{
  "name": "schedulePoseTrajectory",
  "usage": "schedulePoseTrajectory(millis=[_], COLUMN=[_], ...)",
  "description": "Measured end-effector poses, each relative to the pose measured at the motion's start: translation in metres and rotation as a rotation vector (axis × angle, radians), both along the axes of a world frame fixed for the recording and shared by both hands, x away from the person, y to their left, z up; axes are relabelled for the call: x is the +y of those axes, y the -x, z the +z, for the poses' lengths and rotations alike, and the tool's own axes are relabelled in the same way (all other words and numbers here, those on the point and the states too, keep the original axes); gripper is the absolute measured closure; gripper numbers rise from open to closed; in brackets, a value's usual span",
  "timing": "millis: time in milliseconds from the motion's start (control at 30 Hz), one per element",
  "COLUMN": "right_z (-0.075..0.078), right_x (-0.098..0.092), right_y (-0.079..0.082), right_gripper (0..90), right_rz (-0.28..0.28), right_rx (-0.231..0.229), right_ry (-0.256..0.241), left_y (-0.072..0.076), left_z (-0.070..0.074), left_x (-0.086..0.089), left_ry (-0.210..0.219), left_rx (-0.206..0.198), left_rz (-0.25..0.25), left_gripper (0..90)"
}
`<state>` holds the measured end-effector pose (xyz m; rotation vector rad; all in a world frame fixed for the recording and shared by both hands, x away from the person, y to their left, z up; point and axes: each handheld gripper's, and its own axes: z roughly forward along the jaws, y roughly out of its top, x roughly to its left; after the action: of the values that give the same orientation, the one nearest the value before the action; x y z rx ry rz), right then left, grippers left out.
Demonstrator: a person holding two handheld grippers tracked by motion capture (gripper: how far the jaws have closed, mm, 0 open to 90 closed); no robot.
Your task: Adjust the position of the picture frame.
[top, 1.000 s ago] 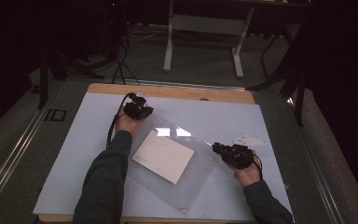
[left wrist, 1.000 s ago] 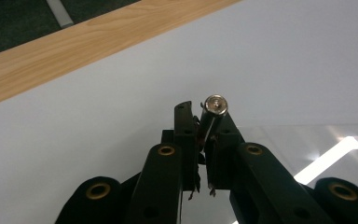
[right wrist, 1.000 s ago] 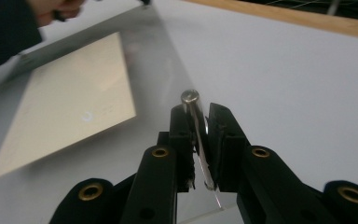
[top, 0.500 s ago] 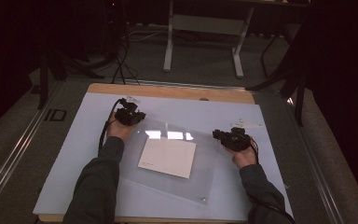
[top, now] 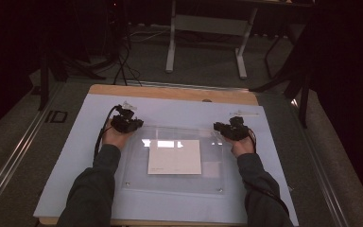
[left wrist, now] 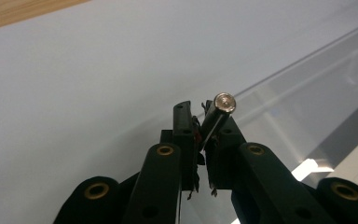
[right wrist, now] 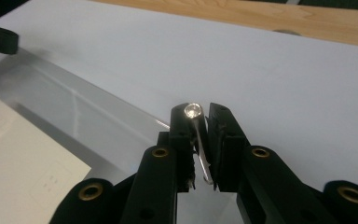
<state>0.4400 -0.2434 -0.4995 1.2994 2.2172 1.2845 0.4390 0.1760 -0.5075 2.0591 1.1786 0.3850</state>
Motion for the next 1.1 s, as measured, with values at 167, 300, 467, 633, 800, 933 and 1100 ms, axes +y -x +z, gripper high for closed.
schedulePoseTrajectory(millis=[167, 300, 467, 633, 800, 933, 1100], right_z=[-0.007, -0.012, -0.017, -0.023, -0.023, -0.023, -0.024], right_x=[0.008, 0.010, 0.010, 0.011, 0.013, 0.012, 0.012], right_y=[-0.005, -0.007, -0.012, -0.014, -0.013, -0.013, -0.012], right_gripper=[81.0, 81.1, 81.4, 81.7, 82.0, 81.9, 81.6], right_rz=[-0.015, -0.026, -0.039, -0.046, -0.056, -0.049, -0.048], right_rx=[0.007, 0.015, 0.031, 0.042, 0.034, 0.032, 0.026], right_ry=[0.014, 0.009, 0.019, 0.022, 0.035, 0.041, 0.036], left_y=[0.003, 0.003, 0.003, 0.004, 0.004, 0.004, 0.005], left_z=[-0.001, -0.005, -0.011, -0.016, -0.017, -0.017, -0.019], left_x=[0.001, 0.001, -0.001, -0.001, -0.001, -0.001, 0.000], left_ry=[-0.026, -0.029, -0.032, -0.049, -0.038, -0.034, -0.012], left_rx=[-0.005, 0.003, 0.012, 0.019, 0.011, 0.009, 0.006], left_rz=[0.021, 0.033, 0.042, 0.041, 0.038, 0.037, 0.046], left_gripper=[83.9, 84.0, 84.1, 84.3, 84.3, 83.8, 83.0])
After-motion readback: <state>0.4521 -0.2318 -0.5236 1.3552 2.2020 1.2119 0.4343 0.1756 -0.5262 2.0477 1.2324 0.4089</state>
